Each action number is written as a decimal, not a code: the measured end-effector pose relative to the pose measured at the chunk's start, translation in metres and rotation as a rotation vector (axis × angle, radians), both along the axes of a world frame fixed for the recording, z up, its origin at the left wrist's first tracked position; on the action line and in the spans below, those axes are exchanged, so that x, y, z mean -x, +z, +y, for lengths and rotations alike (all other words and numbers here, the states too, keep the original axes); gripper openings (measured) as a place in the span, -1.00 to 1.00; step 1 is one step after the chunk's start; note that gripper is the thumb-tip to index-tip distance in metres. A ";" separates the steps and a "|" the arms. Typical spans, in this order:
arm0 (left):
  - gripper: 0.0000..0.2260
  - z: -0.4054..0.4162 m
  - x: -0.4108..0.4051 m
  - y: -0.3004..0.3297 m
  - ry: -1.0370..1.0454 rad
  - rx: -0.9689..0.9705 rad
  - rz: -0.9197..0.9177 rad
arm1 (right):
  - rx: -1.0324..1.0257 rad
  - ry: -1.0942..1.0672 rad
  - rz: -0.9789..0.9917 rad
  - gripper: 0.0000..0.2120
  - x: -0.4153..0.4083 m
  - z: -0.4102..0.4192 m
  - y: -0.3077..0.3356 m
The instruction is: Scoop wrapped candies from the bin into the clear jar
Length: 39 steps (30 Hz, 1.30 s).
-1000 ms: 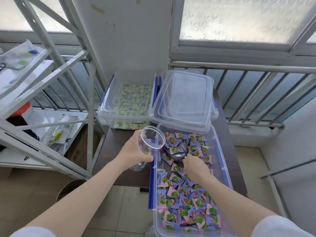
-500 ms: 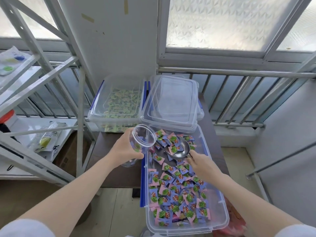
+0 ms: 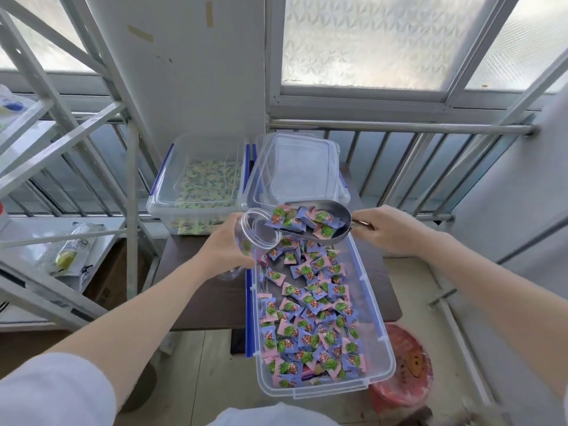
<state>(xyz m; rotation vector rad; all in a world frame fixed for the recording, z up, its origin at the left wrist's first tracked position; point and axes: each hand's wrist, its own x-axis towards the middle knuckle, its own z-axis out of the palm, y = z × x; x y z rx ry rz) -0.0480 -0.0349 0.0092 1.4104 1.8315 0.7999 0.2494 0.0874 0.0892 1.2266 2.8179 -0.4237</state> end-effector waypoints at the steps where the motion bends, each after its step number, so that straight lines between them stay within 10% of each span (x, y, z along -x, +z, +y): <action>1: -0.22 0.002 -0.001 0.001 -0.011 -0.007 0.009 | -0.024 0.033 -0.063 -0.82 0.009 0.004 0.012; 19: -0.24 -0.013 0.007 -0.006 0.026 0.019 -0.061 | -0.117 0.247 -0.348 -0.77 0.108 0.003 0.061; 30: -0.31 -0.013 0.001 0.000 0.153 -0.042 -0.107 | 0.125 -0.102 -0.057 -0.74 0.068 0.015 0.066; 39: -0.33 -0.013 -0.005 -0.007 0.162 -0.039 -0.002 | 0.248 -0.319 -0.307 -0.83 0.019 -0.025 0.006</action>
